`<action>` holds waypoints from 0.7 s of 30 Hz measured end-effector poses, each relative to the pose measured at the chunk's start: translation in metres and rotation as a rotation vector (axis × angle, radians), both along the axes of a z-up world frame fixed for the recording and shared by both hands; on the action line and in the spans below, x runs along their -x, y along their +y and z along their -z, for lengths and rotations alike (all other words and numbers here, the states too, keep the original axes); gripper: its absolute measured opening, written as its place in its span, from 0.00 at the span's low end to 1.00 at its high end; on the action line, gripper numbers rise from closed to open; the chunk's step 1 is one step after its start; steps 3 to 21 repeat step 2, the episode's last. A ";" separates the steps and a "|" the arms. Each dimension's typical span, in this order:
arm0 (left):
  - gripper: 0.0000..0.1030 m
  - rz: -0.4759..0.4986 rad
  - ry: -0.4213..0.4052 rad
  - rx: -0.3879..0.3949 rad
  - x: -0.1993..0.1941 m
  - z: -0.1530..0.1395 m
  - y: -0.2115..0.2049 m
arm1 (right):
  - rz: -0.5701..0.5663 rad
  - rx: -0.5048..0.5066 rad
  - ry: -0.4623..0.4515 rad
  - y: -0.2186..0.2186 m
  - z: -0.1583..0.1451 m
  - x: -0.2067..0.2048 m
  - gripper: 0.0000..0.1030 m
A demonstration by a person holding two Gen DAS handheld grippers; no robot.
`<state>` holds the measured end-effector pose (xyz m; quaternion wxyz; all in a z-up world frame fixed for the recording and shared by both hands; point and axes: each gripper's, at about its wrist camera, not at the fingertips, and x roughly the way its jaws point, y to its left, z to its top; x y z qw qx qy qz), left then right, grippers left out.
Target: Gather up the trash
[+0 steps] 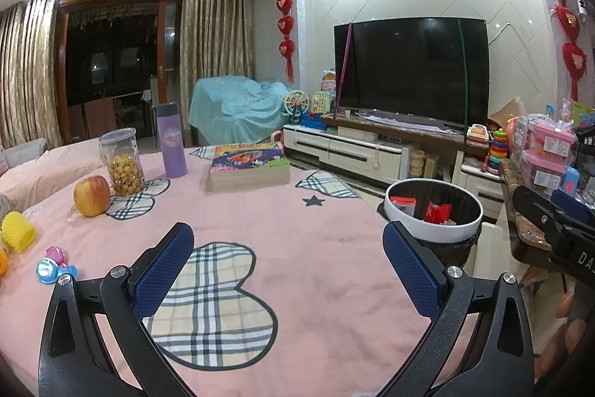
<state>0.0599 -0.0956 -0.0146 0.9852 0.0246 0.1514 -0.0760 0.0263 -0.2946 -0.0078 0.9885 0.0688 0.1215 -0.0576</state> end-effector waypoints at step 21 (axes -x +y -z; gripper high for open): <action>1.00 -0.009 0.019 0.007 -0.004 0.004 0.006 | -0.020 -0.007 0.021 0.003 0.004 -0.007 1.00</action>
